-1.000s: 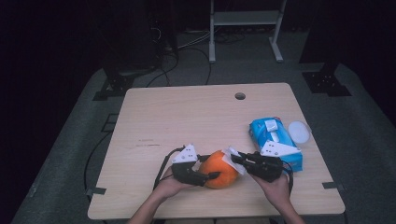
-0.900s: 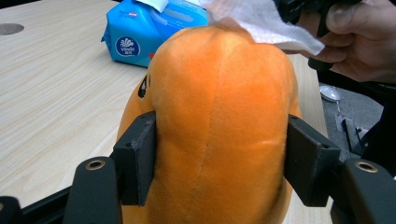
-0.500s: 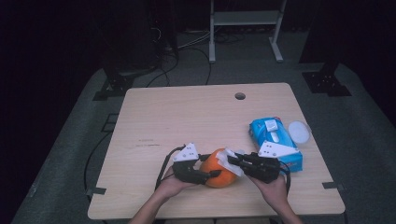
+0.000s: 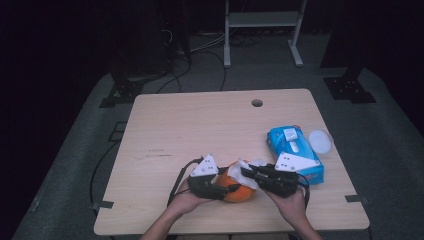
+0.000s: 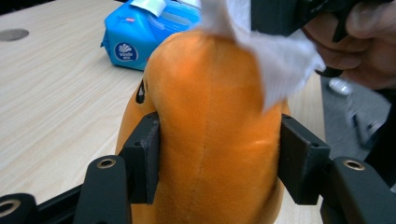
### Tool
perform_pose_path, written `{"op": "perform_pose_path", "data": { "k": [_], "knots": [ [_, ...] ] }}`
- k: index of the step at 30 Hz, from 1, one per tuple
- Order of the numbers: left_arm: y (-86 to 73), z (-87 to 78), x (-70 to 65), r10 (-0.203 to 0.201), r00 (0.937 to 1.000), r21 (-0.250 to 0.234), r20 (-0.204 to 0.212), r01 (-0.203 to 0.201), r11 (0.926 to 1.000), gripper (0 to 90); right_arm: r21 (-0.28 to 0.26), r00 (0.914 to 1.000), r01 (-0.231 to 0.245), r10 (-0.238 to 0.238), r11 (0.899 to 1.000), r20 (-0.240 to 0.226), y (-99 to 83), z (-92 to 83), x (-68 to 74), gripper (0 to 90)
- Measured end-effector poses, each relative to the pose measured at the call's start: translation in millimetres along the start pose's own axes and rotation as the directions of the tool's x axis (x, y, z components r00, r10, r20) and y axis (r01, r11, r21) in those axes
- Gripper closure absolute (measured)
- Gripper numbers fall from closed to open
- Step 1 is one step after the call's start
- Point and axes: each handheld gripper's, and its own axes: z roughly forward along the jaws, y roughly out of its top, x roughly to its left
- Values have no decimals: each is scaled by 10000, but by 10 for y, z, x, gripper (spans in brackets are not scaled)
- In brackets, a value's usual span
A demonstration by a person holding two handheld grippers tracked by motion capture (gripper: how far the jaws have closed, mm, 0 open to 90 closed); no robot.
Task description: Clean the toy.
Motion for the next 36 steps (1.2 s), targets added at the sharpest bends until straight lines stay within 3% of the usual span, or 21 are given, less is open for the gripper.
{"op": "perform_pose_path", "data": {
  "k": [2, 5, 8, 10, 11, 14, 21, 23, 27, 29, 31, 34, 36],
  "knots": [
    [7, -19, -3, 10, 10000, 3, -44, -10, 10000, 400, 142, 9996, 229, -232, 9996, 182, 2, 6, 16, 808],
    [14, -68, 23, -121, 9999, -102, -13, 121, 9999, 400, 140, 9984, -191, 184, 9997, 539, -28, -43, -103, 808],
    [31, -82, 21, -2, 10000, -24, -49, 2, 10000, 401, 156, 9975, -322, 311, 9994, 636, -39, -58, -134, 808],
    [36, -66, 8, 21, 10000, 53, -62, -20, 10000, 401, 62, 9983, -310, 306, 9995, 503, -21, -50, -93, 808],
    [34, -51, -2, 52, 10000, 70, -43, -52, 10000, 401, 37, 9996, -64, 63, 10000, 261, 5, -19, -15, 807],
    [36, -44, -24, 155, 9999, 144, -73, -154, 9998, 399, 176, 9994, 212, -216, 9996, 263, 14, 11, 32, 807],
    [28, -40, -25, 203, 9998, 198, 68, -204, 9996, 387, 294, 9992, -135, 123, 9995, 387, -31, -18, -88, 809],
    [12, -15, -7, 170, 9998, 110, 115, -171, 9998, 341, 454, 9990, -58, 37, 9990, 454, -39, -18, -91, 808],
    [-35, 38, 35, 118, 9998, -174, 183, -115, 9998, 147, 614, 9982, -145, 108, 9980, 593, -64, -30, -136, 807],
    [-73, 73, 67, 13, 9999, -174, 142, -11, 9998, 118, 645, 9981, -130, 90, 9978, 616, -65, -39, -145, 807],
    [-122, 103, 118, -331, 9985, -339, 443, 346, 9988, 99, 718, 9973, -150, 97, 9973, 733, -79, -68, -180, 807],
    [-150, 120, 142, -230, 9983, -458, 542, 255, 9986, 99, 711, 9966, -218, 161, 9972, 804, -93, -85, -214, 807],
    [-177, 124, 175, -378, 9967, -510, 715, 415, 9978, 99, 740, 9955, -328, 260, 9967, 916, -106, -105, -252, 807]
  ]
}}
